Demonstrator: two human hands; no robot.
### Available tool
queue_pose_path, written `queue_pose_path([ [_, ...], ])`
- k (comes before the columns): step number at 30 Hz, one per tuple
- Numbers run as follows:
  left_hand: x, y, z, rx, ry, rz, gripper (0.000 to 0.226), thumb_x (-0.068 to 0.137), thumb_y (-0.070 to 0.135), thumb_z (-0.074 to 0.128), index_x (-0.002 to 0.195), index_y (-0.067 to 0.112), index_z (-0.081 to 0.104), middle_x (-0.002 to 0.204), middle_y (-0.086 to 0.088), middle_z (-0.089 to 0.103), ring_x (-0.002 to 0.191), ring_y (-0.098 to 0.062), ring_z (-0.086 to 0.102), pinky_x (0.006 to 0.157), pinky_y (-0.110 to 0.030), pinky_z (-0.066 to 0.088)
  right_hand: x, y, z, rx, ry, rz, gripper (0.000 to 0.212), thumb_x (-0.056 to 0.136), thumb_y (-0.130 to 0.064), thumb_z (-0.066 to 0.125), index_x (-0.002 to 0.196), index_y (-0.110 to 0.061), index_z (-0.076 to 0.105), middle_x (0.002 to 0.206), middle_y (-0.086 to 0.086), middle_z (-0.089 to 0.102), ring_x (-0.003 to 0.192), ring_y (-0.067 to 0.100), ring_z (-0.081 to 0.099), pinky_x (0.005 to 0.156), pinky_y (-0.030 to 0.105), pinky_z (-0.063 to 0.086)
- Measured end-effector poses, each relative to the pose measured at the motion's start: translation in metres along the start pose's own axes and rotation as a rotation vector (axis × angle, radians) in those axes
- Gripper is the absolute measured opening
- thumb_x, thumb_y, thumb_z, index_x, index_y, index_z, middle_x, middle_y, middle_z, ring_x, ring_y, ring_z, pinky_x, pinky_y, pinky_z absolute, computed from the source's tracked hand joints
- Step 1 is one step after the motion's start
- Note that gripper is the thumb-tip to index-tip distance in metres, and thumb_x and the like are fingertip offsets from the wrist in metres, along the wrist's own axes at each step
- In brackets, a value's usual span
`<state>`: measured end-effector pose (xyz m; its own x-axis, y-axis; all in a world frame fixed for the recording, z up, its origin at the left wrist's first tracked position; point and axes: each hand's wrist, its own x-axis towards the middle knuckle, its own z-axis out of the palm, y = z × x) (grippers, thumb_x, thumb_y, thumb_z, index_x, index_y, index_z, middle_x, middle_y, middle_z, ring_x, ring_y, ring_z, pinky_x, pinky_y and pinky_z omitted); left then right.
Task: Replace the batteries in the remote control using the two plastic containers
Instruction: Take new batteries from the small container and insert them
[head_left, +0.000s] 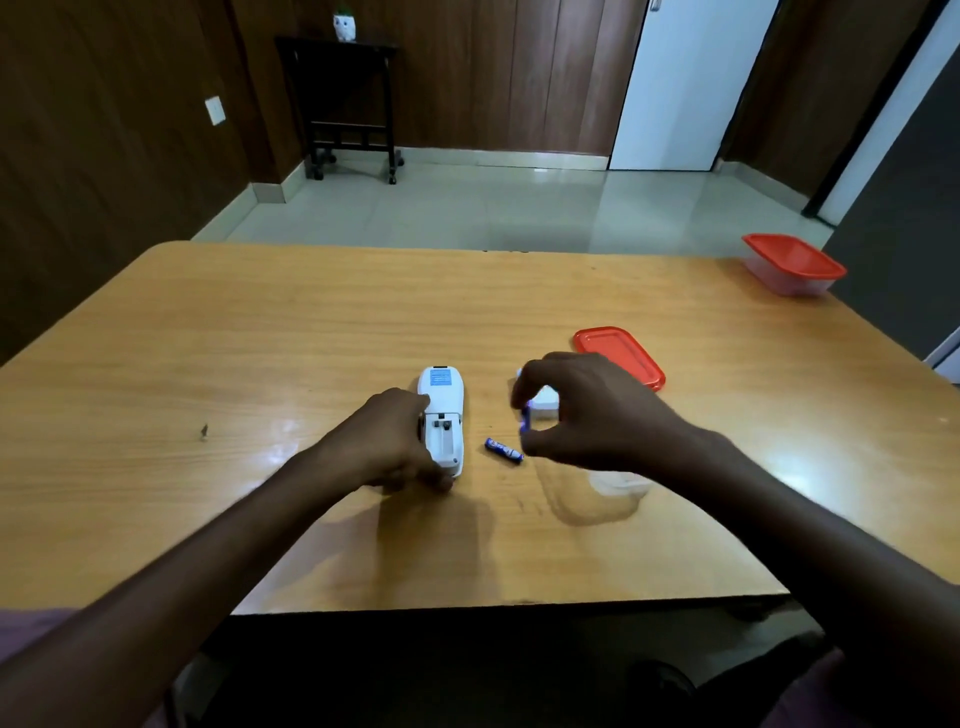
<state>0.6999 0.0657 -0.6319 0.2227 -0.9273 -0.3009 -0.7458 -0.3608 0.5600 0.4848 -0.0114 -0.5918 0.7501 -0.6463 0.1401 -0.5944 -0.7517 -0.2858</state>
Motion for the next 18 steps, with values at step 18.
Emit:
queue_pose_path([
  [18,0.014,-0.004,0.003,0.117,0.012,-0.011,0.065,0.061,0.027,0.094,0.114,0.002,0.065,0.099,-0.014,0.069,0.066,-0.029,0.066,0.051,-0.030,0.044,0.039,-0.035,0.055,-0.100,-0.132,-0.107,0.025,0.088,-0.032,0.061,0.100,-0.019,0.080,0.104,0.002,0.073,0.096,0.026,0.069,0.080,0.043,0.056],
])
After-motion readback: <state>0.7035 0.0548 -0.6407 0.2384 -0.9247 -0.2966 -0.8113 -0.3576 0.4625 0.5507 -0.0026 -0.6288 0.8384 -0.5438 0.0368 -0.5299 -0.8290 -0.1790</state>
